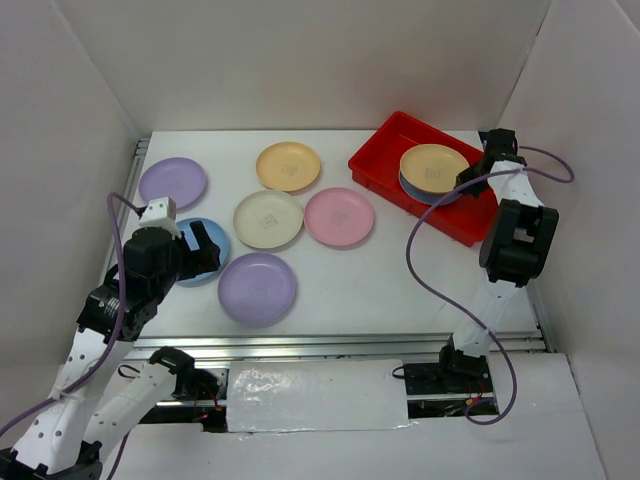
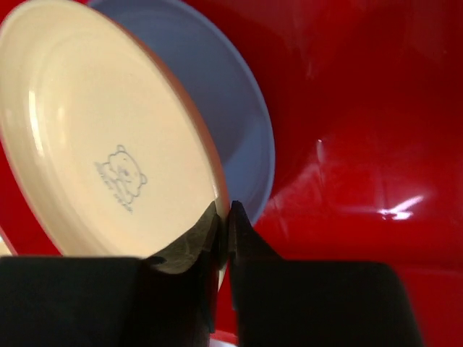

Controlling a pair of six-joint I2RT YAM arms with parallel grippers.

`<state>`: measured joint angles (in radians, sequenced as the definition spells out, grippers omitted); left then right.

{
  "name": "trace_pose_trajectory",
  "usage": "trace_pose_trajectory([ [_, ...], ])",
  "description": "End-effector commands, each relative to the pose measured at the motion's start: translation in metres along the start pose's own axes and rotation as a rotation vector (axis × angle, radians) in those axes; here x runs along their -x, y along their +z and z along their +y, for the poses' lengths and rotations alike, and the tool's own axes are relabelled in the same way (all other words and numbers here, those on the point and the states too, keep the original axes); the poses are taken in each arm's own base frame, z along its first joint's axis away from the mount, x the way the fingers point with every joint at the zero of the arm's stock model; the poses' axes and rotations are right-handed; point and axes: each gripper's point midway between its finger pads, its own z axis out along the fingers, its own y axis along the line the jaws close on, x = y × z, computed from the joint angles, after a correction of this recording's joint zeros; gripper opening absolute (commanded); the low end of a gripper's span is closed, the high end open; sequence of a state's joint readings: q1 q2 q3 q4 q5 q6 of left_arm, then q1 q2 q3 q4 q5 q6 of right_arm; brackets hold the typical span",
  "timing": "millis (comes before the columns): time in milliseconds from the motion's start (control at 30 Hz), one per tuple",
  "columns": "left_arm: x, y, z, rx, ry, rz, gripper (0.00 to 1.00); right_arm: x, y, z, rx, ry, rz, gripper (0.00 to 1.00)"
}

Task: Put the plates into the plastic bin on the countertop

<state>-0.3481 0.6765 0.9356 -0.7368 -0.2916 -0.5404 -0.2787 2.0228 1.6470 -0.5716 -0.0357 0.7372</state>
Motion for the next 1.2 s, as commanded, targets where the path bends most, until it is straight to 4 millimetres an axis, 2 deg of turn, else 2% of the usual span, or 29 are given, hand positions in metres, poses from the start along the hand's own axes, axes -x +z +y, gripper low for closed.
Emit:
trace_pose_trajectory([
  [0,0.007,0.003,-0.01,-0.049,0.028,-0.02,0.99,0.028,0.001,0.026,0.087,0.009,-0.06,0.18],
  [33,0.006,0.003,-0.01,-0.051,0.03,-0.016,0.99,0.023,0.006,0.026,0.088,0.011,-0.032,0.59],
  [100,0.006,0.003,-0.01,-0.054,0.033,-0.016,0.99,0.026,0.002,0.026,0.073,0.027,-0.035,0.66],
  [133,0.007,0.003,-0.011,-0.059,0.031,-0.02,0.99,0.032,-0.014,0.036,0.103,0.02,-0.063,0.68],
  [167,0.007,0.002,-0.011,-0.061,0.033,-0.021,0.99,0.022,-0.016,0.033,0.106,0.011,-0.055,0.69],
  [200,0.006,0.003,-0.011,-0.062,0.033,-0.017,0.99,0.021,-0.026,0.037,0.127,0.003,-0.073,0.73],
  [233,0.006,0.002,-0.012,-0.064,0.033,-0.019,0.99,0.024,-0.057,0.057,0.195,-0.023,-0.127,0.73],
  [300,0.006,0.003,-0.012,-0.064,0.034,-0.018,0.99,0.002,-0.074,0.059,0.214,-0.084,-0.13,0.74],
  [333,0.006,0.002,-0.012,-0.066,0.033,-0.019,0.99,-0.025,-0.095,0.071,0.244,-0.166,-0.127,0.86],
  [400,0.008,0.001,-0.011,-0.057,0.029,-0.026,0.99,-0.071,-0.112,0.083,0.287,-0.278,-0.084,0.89],
  [433,0.007,0.001,-0.01,-0.053,0.028,-0.025,0.99,-0.127,-0.122,0.091,0.323,-0.383,-0.028,1.0],
  [500,0.008,0.001,-0.009,-0.046,0.021,-0.031,0.99,-0.185,-0.128,0.093,0.362,-0.476,0.035,1.0],
  [533,0.008,0.001,-0.007,-0.038,0.02,-0.03,0.99,-0.219,-0.125,0.085,0.374,-0.5,0.081,1.0],
  [567,0.008,0.001,-0.007,-0.035,0.018,-0.028,0.99,-0.262,-0.132,0.088,0.391,-0.563,0.107,1.0],
  [633,0.007,0.003,-0.005,-0.025,0.018,-0.025,0.99,-0.312,-0.133,0.084,0.429,-0.592,0.177,0.99],
  [667,0.007,0.003,-0.005,-0.023,0.019,-0.022,0.99,-0.348,-0.142,0.083,0.452,-0.639,0.222,0.99],
  [700,0.006,0.004,-0.005,-0.018,0.017,-0.018,0.99,-0.364,-0.138,0.078,0.428,-0.651,0.229,0.99],
  [733,0.006,0.005,-0.005,-0.016,0.019,-0.013,0.99,-0.39,-0.147,0.079,0.449,-0.675,0.248,0.98],
  [867,0.006,0.006,-0.004,-0.006,0.016,-0.011,0.99,-0.445,-0.148,0.07,0.435,-0.743,0.305,0.96],
  [967,0.007,0.004,-0.004,-0.01,0.013,-0.022,0.99,-0.466,-0.136,0.061,0.374,-0.797,0.309,0.95],
  [1000,0.007,0.003,-0.003,-0.01,0.012,-0.025,0.99,-0.473,-0.138,0.059,0.369,-0.81,0.314,0.95],
  [1167,0.008,0.003,-0.004,-0.014,0.013,-0.028,0.99,-0.487,-0.133,0.047,0.351,-0.83,0.331,0.89],
])
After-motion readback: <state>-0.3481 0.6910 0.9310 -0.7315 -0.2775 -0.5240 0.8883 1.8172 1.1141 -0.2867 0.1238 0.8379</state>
